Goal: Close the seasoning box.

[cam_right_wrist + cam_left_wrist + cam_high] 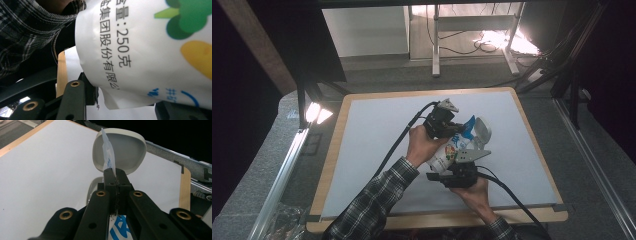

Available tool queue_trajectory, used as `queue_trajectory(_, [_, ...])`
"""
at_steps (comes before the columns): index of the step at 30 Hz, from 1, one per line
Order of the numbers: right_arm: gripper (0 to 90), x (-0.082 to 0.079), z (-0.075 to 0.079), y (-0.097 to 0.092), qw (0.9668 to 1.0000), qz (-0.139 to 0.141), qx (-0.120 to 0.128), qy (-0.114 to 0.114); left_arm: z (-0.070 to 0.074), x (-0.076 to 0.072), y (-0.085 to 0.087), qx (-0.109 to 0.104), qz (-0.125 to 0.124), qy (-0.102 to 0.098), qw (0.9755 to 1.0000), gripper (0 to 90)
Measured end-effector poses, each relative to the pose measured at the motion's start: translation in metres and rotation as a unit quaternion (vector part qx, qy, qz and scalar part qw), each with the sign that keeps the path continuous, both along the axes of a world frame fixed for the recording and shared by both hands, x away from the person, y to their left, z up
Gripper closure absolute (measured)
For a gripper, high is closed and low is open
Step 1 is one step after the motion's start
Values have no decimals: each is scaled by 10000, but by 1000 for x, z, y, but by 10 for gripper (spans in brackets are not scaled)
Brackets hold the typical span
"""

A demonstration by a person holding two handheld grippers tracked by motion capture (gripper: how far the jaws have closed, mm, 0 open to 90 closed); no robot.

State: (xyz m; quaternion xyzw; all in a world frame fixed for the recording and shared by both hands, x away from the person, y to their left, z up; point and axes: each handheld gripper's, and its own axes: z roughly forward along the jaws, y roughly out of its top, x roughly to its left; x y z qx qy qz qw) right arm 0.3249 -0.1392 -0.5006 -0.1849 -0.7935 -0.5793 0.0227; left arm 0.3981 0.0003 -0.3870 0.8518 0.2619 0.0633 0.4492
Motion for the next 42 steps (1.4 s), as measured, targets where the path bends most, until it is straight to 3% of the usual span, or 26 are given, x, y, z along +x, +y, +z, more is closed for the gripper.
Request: queue_trajectory(42, [585, -1, 2, 2, 10000, -9, 83, 33, 3, 3, -2, 72, -7, 139, 9999, 899])
